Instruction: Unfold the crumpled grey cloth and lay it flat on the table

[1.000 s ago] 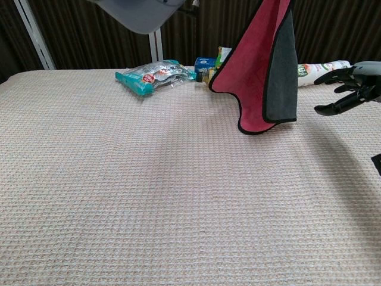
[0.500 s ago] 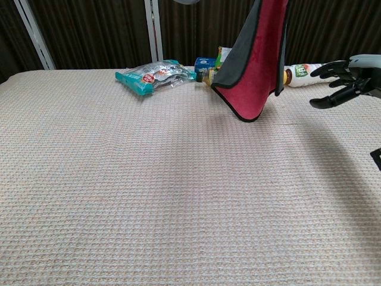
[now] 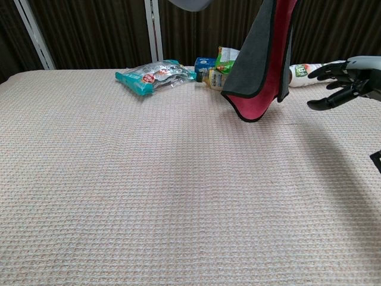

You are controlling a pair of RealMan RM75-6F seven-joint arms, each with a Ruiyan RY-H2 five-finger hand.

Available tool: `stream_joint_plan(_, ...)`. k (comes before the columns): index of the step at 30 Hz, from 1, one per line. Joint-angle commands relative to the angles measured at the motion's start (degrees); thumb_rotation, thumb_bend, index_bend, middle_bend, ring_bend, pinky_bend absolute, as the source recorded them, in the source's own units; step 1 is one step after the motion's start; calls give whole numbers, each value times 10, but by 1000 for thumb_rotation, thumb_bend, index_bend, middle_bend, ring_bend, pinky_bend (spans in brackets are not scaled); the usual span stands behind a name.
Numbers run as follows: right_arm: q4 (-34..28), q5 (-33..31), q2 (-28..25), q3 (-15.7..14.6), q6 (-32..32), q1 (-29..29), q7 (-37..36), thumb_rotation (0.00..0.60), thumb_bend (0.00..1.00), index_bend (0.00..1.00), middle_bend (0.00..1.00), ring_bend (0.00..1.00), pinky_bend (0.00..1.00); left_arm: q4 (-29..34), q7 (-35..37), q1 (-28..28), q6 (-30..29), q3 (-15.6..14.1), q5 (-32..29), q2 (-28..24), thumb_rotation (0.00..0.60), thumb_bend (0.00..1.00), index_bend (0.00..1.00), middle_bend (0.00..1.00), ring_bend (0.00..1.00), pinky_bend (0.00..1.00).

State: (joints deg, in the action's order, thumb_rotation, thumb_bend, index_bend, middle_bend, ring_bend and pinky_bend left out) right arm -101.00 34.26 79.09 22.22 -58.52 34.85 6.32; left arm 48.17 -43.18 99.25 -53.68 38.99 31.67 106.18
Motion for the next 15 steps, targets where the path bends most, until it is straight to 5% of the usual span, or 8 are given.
stream_joint_plan(1,7,-5,10,-5,0,5,1,600,353,127,7,0,10,12,1,-5,-2,-3,-4,-3,600,547,567,254,27,22)
stream_joint_plan(15,33,-27,64,-9,-8,37,17,600,353,127,10,0,10,48,7,-13,-9,-10,-18,-10,600,547,564,255,27,22)
